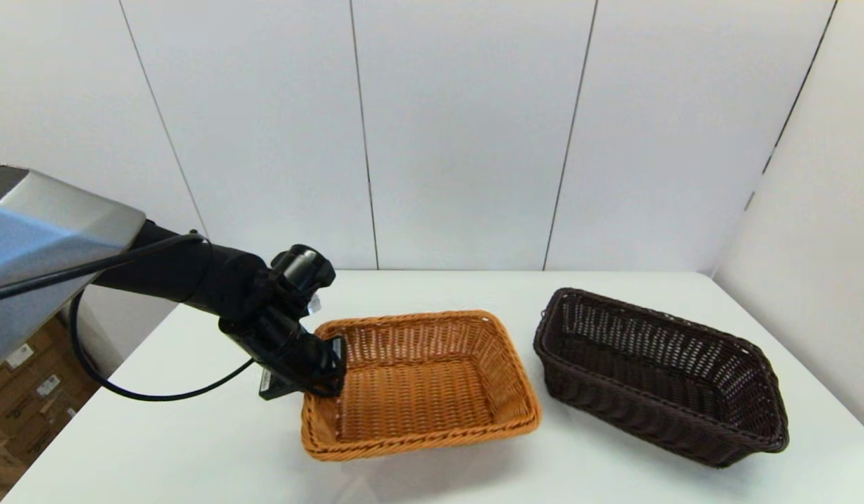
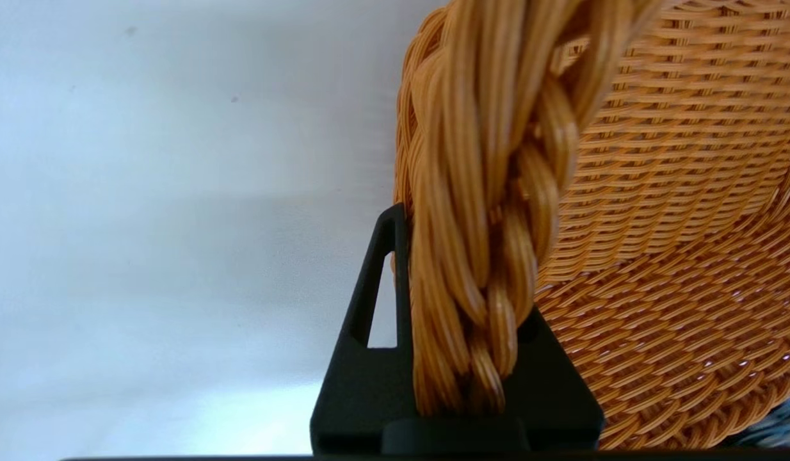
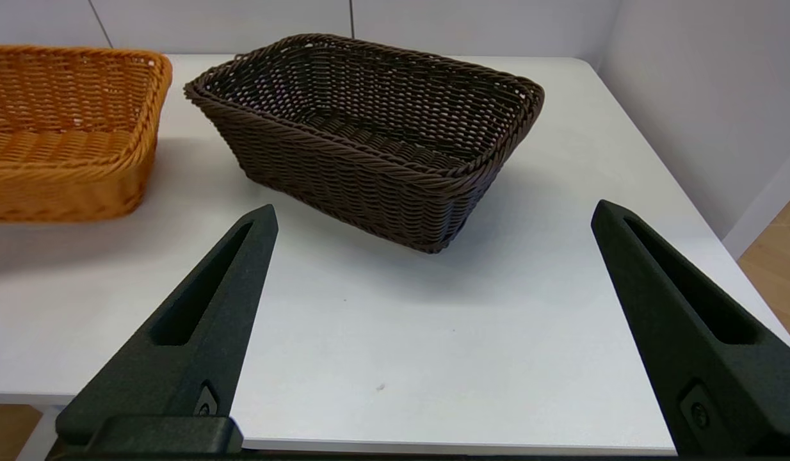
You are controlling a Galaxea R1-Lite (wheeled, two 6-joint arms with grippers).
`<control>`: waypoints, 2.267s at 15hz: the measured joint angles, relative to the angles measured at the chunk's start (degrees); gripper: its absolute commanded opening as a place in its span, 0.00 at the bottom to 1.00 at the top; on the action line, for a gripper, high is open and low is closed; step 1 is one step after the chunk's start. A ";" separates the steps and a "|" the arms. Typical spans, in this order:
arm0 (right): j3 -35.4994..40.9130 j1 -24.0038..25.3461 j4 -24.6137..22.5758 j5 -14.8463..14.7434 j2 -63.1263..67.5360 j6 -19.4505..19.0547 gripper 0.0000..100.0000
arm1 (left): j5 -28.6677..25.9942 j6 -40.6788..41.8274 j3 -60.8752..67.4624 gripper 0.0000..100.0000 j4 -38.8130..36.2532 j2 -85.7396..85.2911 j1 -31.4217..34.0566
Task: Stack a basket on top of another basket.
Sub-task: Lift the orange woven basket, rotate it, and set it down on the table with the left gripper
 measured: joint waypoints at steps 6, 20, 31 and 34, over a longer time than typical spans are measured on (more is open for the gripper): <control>0.00 0.00 0.00 -0.02 0.00 -0.01 1.00 | -7.56 5.44 -1.46 0.00 0.94 0.54 0.52; 0.00 0.00 0.00 -0.02 0.00 0.02 1.00 | -11.76 11.82 -15.74 0.00 13.98 9.07 2.01; 0.00 0.00 0.00 0.00 0.00 0.02 1.00 | -11.72 11.82 -19.59 0.00 17.14 12.87 2.17; 0.00 -0.02 0.01 0.00 0.00 0.05 1.00 | -11.58 12.43 -19.24 0.00 17.70 12.28 3.36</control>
